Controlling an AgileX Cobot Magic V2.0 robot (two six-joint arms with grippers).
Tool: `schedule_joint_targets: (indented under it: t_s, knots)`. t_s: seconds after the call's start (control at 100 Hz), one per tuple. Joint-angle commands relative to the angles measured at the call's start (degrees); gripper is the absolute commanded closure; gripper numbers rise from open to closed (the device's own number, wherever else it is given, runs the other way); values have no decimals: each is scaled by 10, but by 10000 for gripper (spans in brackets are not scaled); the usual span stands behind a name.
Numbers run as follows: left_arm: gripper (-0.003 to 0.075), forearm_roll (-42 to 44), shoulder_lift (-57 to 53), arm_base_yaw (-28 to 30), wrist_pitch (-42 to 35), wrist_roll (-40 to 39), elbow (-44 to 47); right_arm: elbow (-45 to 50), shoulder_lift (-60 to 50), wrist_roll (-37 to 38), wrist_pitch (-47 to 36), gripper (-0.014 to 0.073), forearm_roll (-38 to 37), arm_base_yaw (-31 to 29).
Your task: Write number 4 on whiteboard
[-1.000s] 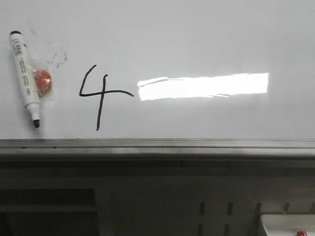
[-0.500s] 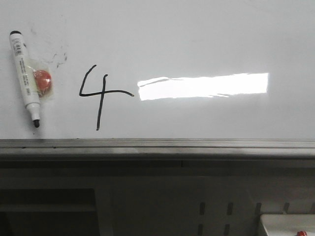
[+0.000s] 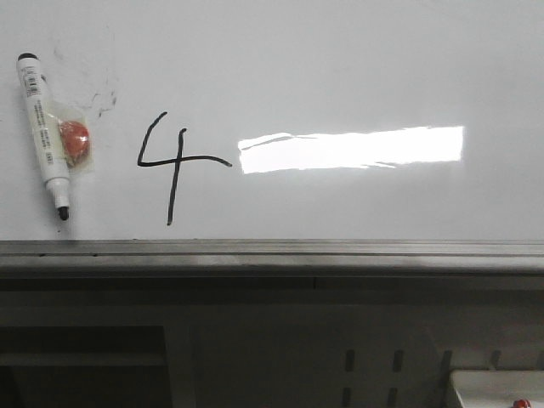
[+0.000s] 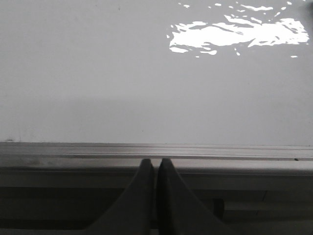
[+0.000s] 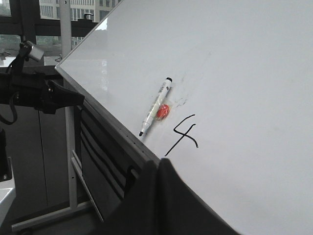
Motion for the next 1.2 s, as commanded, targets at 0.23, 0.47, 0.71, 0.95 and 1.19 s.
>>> schedule_joint_targets:
  t_s: [0.23, 0.47, 0.71, 0.95, 1.19]
  knots:
    - [741, -6, -14, 0, -28, 0, 19, -14, 9, 21, -65, 659, -9, -65]
    - [741, -6, -14, 0, -28, 0, 19, -12, 9, 73, -65, 659, -9, -322]
    - [741, -6, -14, 0, -28, 0, 19, 39, -9, 73, -68, 659, -9, -531]
    - [741, -6, -14, 0, -28, 0, 19, 127, -83, 83, -4, 659, -5, -598]
    - [741, -6, -14, 0, -29, 0, 19, 125, -83, 83, 120, 659, -5, -599]
